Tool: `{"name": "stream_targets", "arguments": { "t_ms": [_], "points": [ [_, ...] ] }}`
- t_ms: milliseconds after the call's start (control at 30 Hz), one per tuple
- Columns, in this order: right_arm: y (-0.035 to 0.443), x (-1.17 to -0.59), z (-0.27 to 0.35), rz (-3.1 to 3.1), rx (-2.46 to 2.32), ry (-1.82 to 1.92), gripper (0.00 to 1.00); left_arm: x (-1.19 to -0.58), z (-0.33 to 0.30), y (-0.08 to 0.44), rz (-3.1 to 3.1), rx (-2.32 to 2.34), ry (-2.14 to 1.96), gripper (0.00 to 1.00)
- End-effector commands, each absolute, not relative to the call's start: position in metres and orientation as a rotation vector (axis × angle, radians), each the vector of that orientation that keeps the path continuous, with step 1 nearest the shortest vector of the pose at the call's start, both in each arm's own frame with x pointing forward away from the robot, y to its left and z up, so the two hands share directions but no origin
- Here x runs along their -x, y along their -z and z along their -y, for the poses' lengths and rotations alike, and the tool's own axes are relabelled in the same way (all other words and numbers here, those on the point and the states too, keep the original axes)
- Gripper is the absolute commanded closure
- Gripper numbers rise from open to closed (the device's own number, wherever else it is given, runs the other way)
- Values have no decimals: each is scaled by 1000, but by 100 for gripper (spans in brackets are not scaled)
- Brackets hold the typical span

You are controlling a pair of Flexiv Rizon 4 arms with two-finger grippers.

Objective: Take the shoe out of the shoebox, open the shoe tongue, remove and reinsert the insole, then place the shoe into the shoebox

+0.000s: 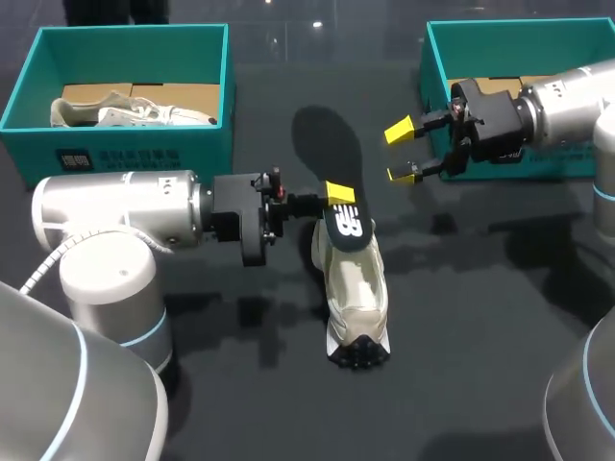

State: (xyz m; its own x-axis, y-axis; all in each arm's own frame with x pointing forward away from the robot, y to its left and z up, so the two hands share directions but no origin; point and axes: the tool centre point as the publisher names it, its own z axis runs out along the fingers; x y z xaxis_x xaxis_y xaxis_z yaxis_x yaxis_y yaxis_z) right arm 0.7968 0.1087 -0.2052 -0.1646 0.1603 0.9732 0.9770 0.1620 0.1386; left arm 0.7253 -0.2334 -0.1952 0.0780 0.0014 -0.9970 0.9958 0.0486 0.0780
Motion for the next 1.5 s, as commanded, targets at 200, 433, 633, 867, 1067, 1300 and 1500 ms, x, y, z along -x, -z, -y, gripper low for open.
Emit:
{"name": "stream_targets", "arguments": {
  "t_ms": [200,433,633,867,1067,1300,1500],
  "points": [
    [206,-805,-127,1523,1170,1088,0,-741,260,212,-1226,-1192,1081,100],
    [209,-792,-136,1511,1172,1108,0,-755,271,216,-1239,-1191,1043,100],
    [206,-782,-140,1498,1155,1144,9,-761,280,218,-1221,-1195,1047,100],
    [202,-782,-147,1500,1159,1151,26,-758,290,220,-1195,-1228,1031,100],
    [202,-784,-148,1487,1167,1163,54,-754,292,223,-1189,-1233,1002,100],
    [204,-787,-145,1481,1171,1179,58,-751,290,225,-1195,-1212,1013,100],
    [207,-788,-141,1470,1171,1181,60,-749,288,224,-1191,-1193,1006,100]
  ]
}}
